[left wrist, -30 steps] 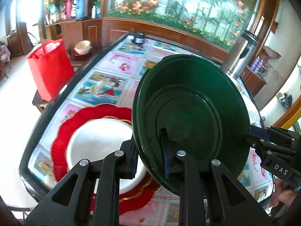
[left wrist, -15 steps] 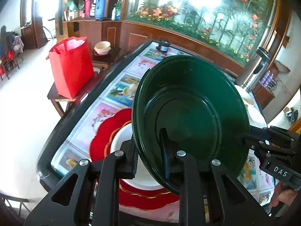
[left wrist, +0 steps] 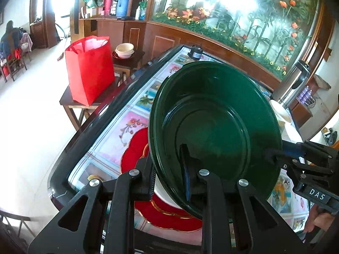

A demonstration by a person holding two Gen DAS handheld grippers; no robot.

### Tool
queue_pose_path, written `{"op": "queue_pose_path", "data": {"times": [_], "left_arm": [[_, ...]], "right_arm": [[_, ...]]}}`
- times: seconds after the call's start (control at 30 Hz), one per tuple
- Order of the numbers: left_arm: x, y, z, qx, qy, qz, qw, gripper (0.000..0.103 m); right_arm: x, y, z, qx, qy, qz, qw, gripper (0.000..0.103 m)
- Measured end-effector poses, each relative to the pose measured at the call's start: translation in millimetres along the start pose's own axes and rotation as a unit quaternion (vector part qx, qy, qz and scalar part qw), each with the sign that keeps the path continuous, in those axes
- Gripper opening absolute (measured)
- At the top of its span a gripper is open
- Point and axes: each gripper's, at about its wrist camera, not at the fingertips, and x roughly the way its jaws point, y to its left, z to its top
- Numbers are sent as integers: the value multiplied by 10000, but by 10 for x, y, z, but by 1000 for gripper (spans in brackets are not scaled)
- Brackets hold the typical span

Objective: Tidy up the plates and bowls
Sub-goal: 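Lift the green basin with both tools and carry it over the red plate stack, then lower the green basin onto the red plates and open both tools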

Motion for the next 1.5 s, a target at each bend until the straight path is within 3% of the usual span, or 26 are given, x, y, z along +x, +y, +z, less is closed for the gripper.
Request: {"op": "queue_pose_path", "data": {"times": [0.57, 1.03, 1.5], "left_arm": [[150, 103, -167, -134, 370, -13, 9992, 20], [174, 167, -180, -238, 447, -27, 9987, 20], [201, 146, -147, -193, 360, 104, 9991, 23]], "right_arm": [[187, 129, -97, -122, 379, 73, 9992, 40], [309, 161, -101, -137, 586, 130, 9981, 41], [294, 103, -95, 22, 526, 340, 9980, 41]]}}
